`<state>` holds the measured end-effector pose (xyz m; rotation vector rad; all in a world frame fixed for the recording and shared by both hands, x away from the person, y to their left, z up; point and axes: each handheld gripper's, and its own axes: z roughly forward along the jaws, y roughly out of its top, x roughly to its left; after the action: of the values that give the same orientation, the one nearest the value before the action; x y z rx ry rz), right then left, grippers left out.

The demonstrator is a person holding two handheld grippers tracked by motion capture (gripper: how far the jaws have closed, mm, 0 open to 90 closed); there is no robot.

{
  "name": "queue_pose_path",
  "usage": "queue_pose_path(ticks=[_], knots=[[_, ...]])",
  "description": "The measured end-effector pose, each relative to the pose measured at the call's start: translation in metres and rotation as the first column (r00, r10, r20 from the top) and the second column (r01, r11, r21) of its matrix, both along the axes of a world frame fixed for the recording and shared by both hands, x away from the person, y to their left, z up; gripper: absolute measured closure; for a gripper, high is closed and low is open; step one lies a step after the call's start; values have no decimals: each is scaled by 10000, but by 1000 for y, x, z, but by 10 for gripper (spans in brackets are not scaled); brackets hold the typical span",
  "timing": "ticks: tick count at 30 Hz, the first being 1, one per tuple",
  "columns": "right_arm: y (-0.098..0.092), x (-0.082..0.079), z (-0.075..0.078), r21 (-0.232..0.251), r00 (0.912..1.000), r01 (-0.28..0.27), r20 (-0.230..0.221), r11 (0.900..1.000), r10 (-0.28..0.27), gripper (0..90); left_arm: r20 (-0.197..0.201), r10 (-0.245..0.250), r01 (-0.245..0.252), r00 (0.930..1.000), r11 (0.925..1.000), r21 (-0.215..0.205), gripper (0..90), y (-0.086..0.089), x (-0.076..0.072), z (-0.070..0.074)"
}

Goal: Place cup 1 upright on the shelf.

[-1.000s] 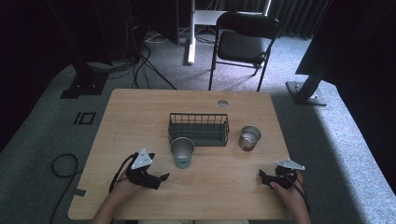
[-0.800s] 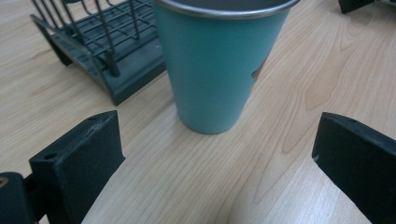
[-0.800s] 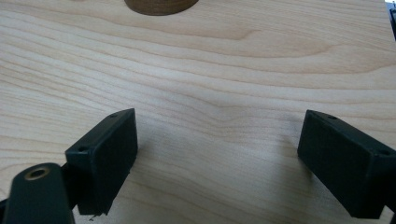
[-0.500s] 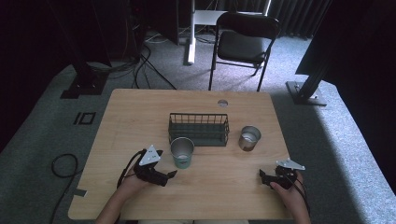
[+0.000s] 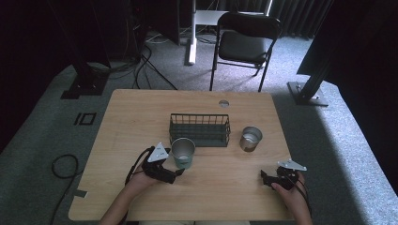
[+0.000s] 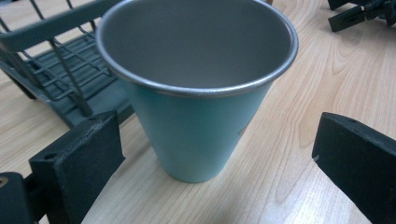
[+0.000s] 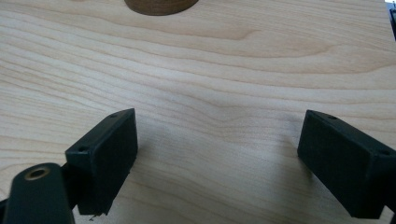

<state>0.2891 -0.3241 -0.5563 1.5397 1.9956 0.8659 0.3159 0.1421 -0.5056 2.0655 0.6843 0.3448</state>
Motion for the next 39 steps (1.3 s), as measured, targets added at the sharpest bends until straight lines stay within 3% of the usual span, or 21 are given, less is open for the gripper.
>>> queue_pose_path(ticks=[10,22,30,33,38,39], knots=[[0,0,0,2,10000,0,1,10000,0,117,-22,143,-143,9999,9999,74,22,-12,9,1],[0,0,0,5,10000,2,4,10000,-2,117,114,607,-605,9981,9981,-142,22,-22,20,4],[0,0,0,2,10000,2,5,10000,-2,117,155,460,-459,9988,9989,-72,23,-28,25,2],[0,0,0,0,10000,0,7,10000,0,117,152,513,-509,9986,9984,-233,23,-29,26,1],[0,0,0,0,10000,2,6,10000,-2,117,265,438,-431,9987,9987,-279,23,-30,26,1],[0,0,0,0,10000,1,2,10000,-1,117,565,450,-440,9974,9989,-190,69,-31,26,1]])
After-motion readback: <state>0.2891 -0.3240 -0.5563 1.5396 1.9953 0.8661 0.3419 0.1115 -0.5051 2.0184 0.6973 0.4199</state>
